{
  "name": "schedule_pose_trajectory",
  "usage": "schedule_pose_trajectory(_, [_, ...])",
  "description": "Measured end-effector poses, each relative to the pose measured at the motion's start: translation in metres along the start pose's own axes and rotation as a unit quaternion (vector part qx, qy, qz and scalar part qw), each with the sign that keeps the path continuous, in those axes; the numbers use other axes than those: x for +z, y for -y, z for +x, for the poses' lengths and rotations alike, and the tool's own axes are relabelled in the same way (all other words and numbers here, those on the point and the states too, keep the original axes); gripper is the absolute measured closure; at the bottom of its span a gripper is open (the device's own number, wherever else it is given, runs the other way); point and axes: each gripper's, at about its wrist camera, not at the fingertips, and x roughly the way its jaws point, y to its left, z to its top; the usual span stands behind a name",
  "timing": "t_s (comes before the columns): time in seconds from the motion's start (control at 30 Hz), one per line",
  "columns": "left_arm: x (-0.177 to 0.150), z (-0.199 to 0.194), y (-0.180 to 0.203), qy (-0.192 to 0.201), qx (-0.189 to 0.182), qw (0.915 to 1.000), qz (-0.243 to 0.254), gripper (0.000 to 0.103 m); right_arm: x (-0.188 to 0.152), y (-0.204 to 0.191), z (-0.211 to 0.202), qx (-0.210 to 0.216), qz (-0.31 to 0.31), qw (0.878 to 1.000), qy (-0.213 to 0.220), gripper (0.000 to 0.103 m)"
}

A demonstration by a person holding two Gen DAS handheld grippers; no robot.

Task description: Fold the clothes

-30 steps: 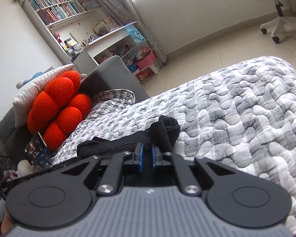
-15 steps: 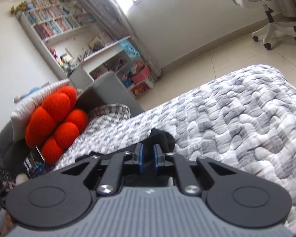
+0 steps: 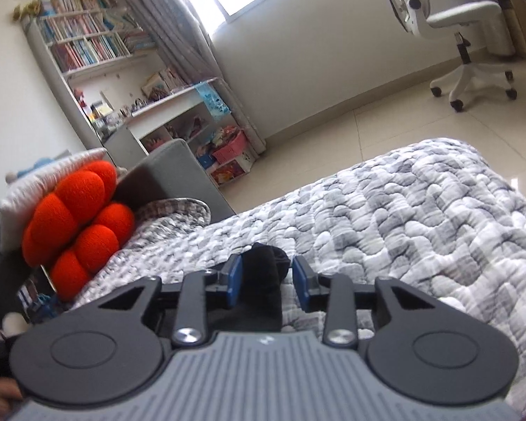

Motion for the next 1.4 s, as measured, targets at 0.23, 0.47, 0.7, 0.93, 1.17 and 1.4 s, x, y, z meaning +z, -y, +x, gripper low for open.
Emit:
schedule_pose_trajectory(0.23, [0.0,-0.005,0.005,0.015,0.007,0.9998,0.014,0.101,-0.003,-0.01,-0.002,-0.016,-0.033,0.999,0.011,0.094])
schedule_pose_trajectory(0.47, [0.006,-0.016,0.006,0.035,-0.002,0.9991,0.024,0.101,-0.003,-0.024,-0.003,-0.036,-0.08,0.996,0.022,0.096])
schedule_pose_trajectory(0.7, [0.017,-0.019,0.008,0.048,-0.011,0.9984,0.028,0.101,0.009,-0.032,0.0,-0.04,-0.106,0.993,0.029,0.097])
schedule_pose_trajectory(0.93, [0.008,0.004,-0.001,-0.005,-0.001,1.0,0.006,0.1,0.001,-0.02,0.028,-0.092,-0.103,0.99,-0.023,0.098])
schedule_pose_trajectory(1.17, [0.011,-0.016,0.0,0.007,0.0,0.9999,0.015,0.099,0.012,-0.035,-0.002,-0.051,-0.127,0.99,-0.018,0.09])
schedule_pose_trajectory(1.4, [0.0,-0.043,0.015,-0.022,0.024,0.9978,0.058,0.093,-0.006,-0.08,-0.04,0.03,-0.194,0.976,-0.09,0.089])
